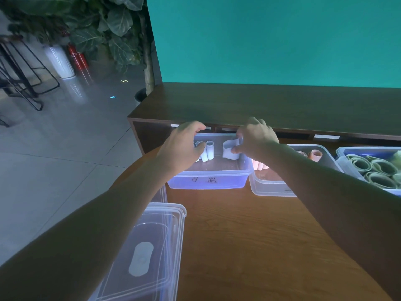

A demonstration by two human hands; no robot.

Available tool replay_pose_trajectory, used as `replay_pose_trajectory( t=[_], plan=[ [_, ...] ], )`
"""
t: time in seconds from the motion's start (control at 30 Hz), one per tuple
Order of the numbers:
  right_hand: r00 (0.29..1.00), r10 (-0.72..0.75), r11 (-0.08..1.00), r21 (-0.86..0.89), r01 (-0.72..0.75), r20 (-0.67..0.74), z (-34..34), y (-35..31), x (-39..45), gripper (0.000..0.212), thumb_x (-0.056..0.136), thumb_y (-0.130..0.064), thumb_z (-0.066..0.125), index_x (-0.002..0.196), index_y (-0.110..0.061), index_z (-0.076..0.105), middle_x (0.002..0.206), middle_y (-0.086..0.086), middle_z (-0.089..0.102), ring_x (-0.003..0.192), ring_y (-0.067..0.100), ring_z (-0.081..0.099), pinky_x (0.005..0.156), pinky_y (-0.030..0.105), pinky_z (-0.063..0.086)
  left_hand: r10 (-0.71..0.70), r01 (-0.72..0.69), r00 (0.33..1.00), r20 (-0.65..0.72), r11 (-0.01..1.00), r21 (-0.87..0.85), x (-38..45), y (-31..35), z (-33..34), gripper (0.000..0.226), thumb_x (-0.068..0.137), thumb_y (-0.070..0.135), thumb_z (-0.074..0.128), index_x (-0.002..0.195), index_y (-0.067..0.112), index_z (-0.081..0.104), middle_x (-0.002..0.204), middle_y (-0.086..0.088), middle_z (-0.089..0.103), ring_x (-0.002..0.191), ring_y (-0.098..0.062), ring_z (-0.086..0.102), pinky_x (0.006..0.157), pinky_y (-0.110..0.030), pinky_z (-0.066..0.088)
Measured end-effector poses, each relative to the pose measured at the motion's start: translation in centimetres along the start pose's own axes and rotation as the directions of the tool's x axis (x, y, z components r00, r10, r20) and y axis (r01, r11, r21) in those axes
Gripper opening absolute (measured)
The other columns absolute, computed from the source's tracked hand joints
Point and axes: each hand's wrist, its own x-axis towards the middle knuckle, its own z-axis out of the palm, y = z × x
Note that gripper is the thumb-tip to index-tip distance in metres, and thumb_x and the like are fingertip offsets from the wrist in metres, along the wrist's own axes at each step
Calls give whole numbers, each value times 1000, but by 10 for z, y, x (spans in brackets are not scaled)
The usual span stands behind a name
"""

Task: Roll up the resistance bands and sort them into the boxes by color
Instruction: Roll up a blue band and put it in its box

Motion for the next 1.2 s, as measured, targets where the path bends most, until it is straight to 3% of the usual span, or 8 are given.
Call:
replay_pose_trajectory(
  t=[0.23,0.33,0.5,0.63,0.8,0.97,1.07,1.2],
  plan=[
    [997,35,990,132,-44,68,-7,2,0,43,81,-28,83,120,-16,68,123,8,51,111,29,53,86,38,52,9,-9,1000,9,1000,6,-2,9,-3,39,93,19,67,131,15,59,128,-1,63,118,-19,58,97,-40,50],
    [997,28,976,214,-42,67,-9,7,-2,43,83,-21,81,123,-12,68,123,9,58,97,27,58,78,31,48,-5,4,1000,12,1000,10,-4,12,-3,38,93,22,66,130,16,59,128,1,63,119,-19,58,97,-44,50],
    [1000,19,945,326,-19,3,-14,14,-19,28,90,-21,75,115,-10,71,114,7,66,84,24,61,73,29,47,-68,67,997,43,997,29,-8,24,-3,38,95,29,65,131,20,59,127,2,63,119,-17,59,99,-48,50],
    [998,35,922,386,-14,-45,-19,19,-45,22,90,-30,73,107,-17,74,111,1,68,86,22,63,72,28,49,-69,68,997,36,997,27,-17,40,-6,36,95,22,65,130,15,61,124,-2,65,114,-19,60,89,-28,46],
    [994,90,899,435,-54,-62,-34,32,-99,14,93,-35,66,82,-27,69,81,-12,65,77,16,58,54,21,33,-61,61,996,61,998,0,-36,75,-6,35,94,19,64,129,18,61,125,1,65,117,-20,60,91,-37,50],
    [983,168,855,508,-106,-78,-44,58,-165,18,92,-39,63,82,-28,73,81,-9,66,74,12,62,77,30,52,-22,22,996,87,1000,-1,-62,127,-1,36,95,23,63,130,20,59,125,2,64,115,-21,59,88,-39,51],
    [976,212,818,555,-149,-51,-52,80,-212,17,93,-35,63,94,-25,76,86,-9,68,73,5,61,60,20,45,26,-24,992,122,1000,-18,-78,162,7,35,95,23,62,129,23,58,123,1,64,115,-21,59,90,-39,50],
    [958,280,788,585,-191,-65,-55,118,-276,15,92,-33,66,95,-23,76,89,-8,72,77,9,64,69,24,46,75,-70,984,159,997,-36,-107,218,25,35,95,26,63,129,23,58,128,2,62,117,-22,58,90,-37,50]
  ],
)
